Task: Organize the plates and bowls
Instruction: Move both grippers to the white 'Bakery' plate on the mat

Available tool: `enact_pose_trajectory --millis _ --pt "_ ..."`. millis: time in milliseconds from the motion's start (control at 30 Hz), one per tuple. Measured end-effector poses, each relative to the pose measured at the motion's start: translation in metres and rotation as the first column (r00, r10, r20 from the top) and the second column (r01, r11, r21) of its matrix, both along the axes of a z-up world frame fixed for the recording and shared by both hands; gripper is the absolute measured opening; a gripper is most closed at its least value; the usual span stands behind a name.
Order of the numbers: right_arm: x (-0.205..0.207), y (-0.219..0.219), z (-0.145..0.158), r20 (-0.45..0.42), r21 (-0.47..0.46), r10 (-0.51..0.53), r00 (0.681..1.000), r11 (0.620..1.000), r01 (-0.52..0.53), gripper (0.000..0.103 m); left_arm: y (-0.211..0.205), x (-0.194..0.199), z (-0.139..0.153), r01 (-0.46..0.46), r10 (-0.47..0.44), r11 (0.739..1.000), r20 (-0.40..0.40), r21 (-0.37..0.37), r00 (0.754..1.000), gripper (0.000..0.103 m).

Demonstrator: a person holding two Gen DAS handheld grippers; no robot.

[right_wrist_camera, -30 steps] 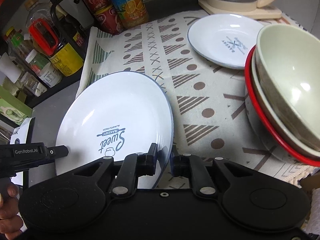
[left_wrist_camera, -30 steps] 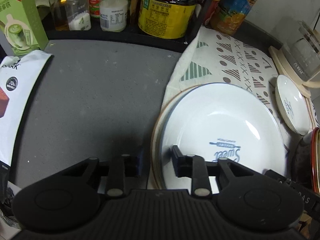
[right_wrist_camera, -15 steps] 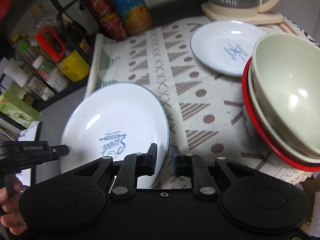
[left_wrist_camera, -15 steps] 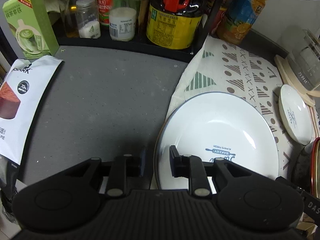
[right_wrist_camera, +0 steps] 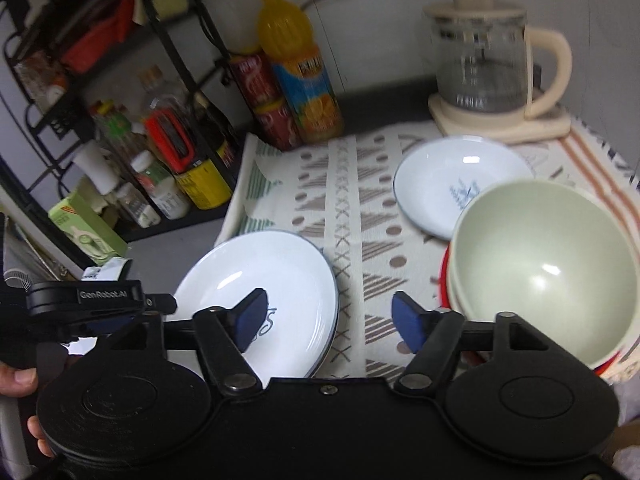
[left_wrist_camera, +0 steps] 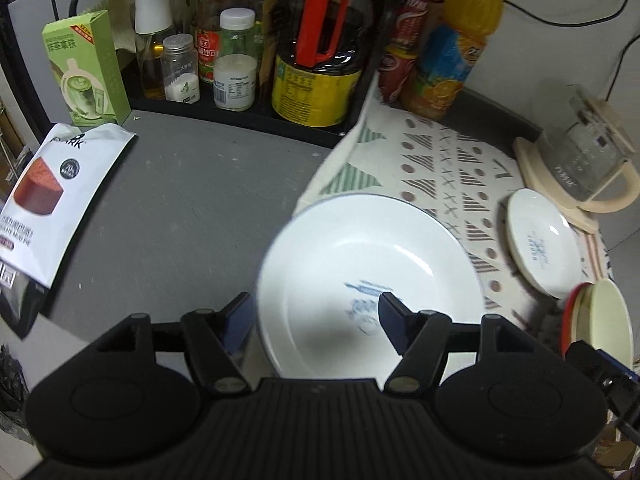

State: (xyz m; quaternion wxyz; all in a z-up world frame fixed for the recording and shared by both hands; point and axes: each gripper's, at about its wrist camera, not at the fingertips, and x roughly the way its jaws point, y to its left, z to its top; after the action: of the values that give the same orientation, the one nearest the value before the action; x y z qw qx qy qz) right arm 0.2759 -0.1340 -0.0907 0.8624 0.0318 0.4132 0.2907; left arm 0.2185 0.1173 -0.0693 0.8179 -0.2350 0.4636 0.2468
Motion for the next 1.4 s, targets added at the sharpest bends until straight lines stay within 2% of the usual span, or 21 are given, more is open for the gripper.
enact_pose_trajectory --millis 67,200,733,867,1067,1400 --pt "-0.004 -0.011 0.007 0.021 0.013 -0.004 1.0 1.0 0.004 0.085 -0.01 -0.006 0.005 -0.002 0.002 1.0 0.009 -0.001 1.0 0.067" --pt "-0.009 -0.033 0.017 0.039 0.037 -0.022 0.999 0.999 0.021 0.09 -0.032 -0.014 0.015 0.007 -0.007 1.0 0.021 0.01 1.0 0.068" --pt "-0.013 -0.108 0.023 0.032 0.092 -0.142 0.989 0.986 0.139 0.095 -0.098 -0.007 0.037 0.081 -0.083 0.996 0.05 0.034 0.995 0.068" --pt "-0.003 -0.118 0.023 0.029 0.111 -0.18 0.983 0.978 0.176 0.098 -0.106 0.009 0.036 0.121 -0.123 0.992 0.041 0.044 0.992 0.069" --pt "0.02 -0.13 0.016 0.015 0.101 -0.231 0.973 0.968 0.228 0.098 -0.113 0.044 0.024 0.159 -0.16 0.987 0.04 0.018 0.986 0.069" --pt "0.089 -0.136 0.014 0.021 0.028 -0.295 0.955 0.955 0.294 0.098 -0.125 0.134 -0.001 0.229 -0.229 0.973 0.017 -0.026 0.973 0.069"
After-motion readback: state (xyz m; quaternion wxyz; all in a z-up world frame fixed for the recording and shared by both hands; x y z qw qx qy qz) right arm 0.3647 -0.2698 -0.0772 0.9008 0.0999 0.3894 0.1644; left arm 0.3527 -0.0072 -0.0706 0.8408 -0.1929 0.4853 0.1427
